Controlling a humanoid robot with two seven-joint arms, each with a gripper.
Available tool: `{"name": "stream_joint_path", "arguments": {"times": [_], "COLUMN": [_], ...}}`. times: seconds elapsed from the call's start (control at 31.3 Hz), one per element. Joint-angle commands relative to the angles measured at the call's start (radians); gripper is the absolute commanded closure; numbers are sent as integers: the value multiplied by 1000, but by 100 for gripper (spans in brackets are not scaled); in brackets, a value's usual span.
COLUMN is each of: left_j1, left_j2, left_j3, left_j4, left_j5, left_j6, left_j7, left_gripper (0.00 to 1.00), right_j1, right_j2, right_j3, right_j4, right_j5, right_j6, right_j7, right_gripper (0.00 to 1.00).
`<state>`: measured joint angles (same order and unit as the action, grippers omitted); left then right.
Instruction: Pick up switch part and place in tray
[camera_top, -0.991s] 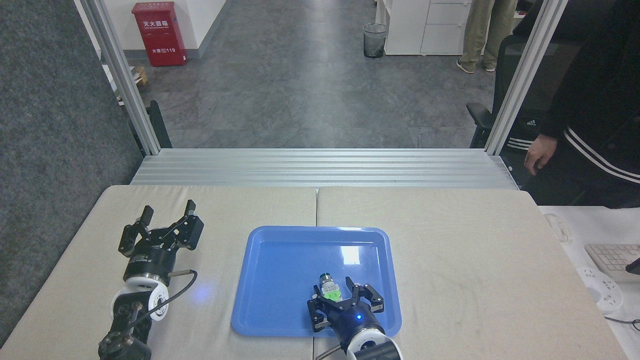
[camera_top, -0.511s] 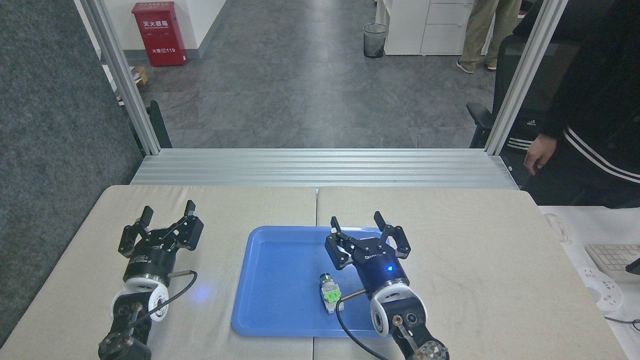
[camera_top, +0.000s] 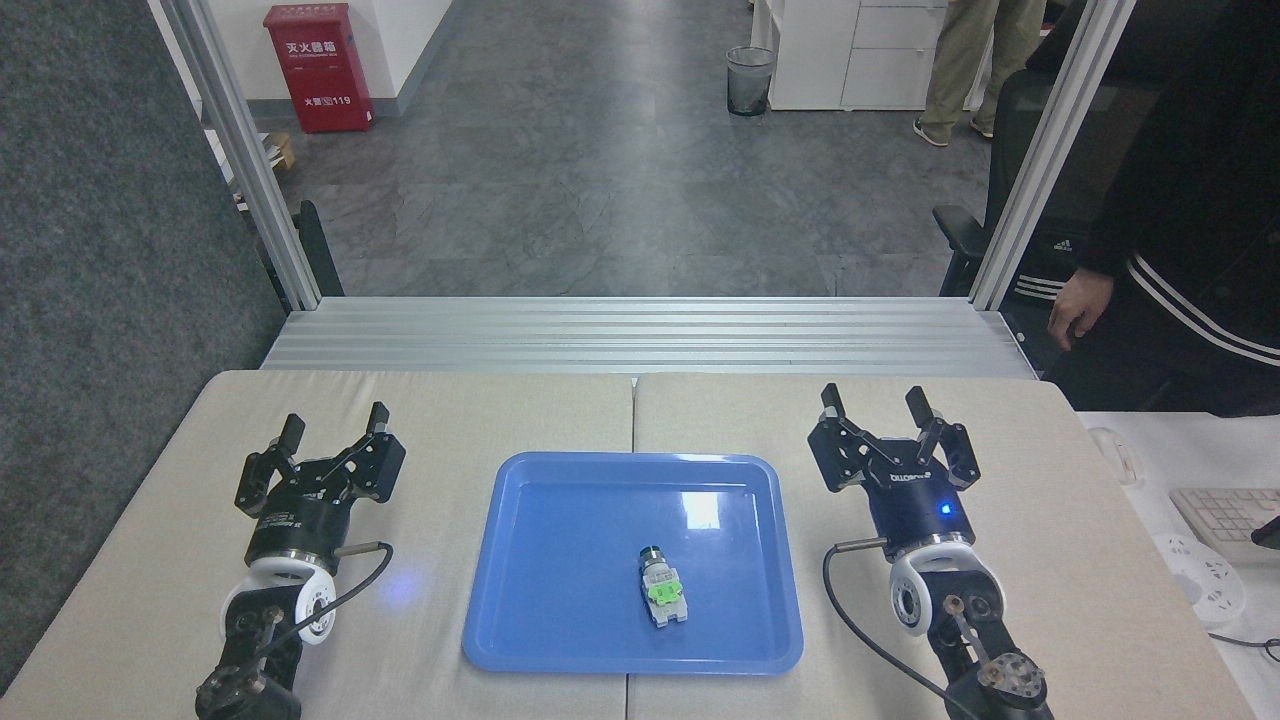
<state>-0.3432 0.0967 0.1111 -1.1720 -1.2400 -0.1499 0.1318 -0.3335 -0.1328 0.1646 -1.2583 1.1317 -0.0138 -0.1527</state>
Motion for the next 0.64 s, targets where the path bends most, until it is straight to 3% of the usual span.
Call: {"name": "stream_joint_path", "arguments": {"times": [0.0,0.61], "left_j1": [1,0], "left_j2": [5,6], "left_j3": [2,7], "left_j4": [15,11], "left_j5": [1,1], "left_j6": [0,0], "left_j7": [0,-1], "left_gripper": [0,0], "right_j1": [36,36], "right_j2": [-159,-156], "right_j3": [-158,-158], "right_j4": [34,25], "right_j5": [-66,-72], "right_j6": [-6,-20], "right_j7": [24,70], "right_gripper": [1,1]}}
